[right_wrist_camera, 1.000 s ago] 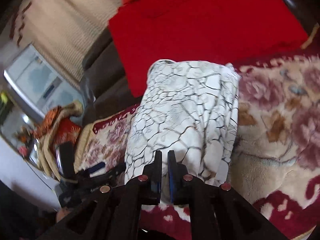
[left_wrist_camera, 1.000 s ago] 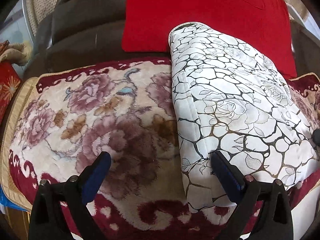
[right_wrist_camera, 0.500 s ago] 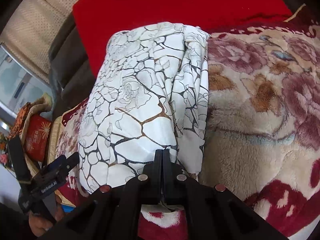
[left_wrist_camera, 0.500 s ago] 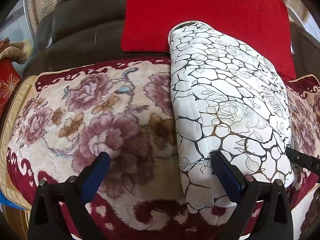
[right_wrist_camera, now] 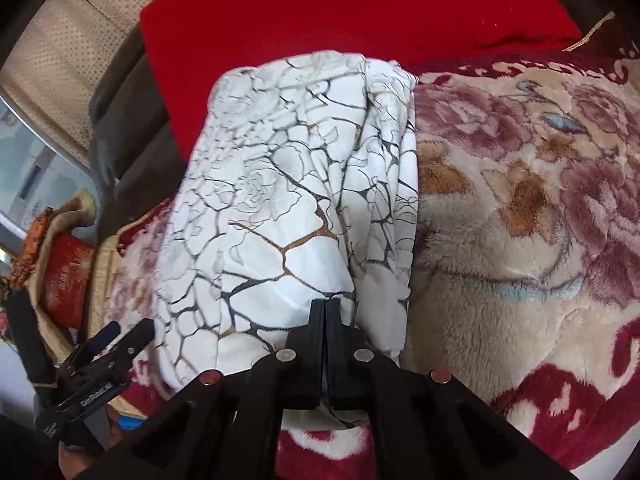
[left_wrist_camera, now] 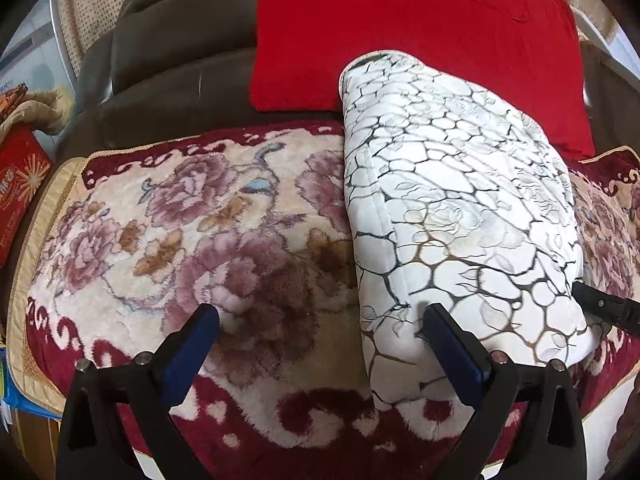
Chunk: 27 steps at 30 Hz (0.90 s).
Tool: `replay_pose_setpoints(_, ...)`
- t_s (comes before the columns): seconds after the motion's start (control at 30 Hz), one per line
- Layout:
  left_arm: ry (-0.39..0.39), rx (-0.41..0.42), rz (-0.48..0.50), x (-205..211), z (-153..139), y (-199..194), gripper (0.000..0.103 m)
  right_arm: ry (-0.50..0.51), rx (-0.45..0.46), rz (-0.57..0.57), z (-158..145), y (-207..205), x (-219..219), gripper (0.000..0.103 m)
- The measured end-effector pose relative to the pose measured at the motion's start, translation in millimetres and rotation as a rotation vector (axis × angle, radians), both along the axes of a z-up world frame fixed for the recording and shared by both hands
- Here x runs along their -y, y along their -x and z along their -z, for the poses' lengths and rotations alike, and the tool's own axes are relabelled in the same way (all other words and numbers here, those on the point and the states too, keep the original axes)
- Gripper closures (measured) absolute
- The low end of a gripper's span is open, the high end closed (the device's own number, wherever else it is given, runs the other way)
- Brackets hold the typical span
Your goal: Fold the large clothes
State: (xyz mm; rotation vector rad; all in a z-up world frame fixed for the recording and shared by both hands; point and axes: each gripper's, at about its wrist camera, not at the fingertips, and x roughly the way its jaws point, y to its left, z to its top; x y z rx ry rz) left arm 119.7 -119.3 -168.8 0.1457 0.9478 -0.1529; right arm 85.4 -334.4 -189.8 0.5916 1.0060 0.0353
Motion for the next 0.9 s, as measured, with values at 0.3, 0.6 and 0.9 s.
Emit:
replay_pose_setpoints(0.3, -0.008, 0.144, -0.031, -8.7, -53.6, 18.3, 0.002, -0.038, 0.087, 0.0, -41.3, 17.7, 1.4, 0.094)
replay_pose_setpoints(0.6, -0.024, 0.251, -0.026, -7.5, -95.3, 35.7, 0.002, -0.068, 0.141, -0.022, -66.8, 27.3, -5.7, 0.094)
replay_pose_setpoints(0.9, -0.056, 0.26, -0.003, 6.9, -100.2, 28.5, 0.002, -0.056, 0.186, -0.028, -84.3, 11.2, -11.6, 0.094)
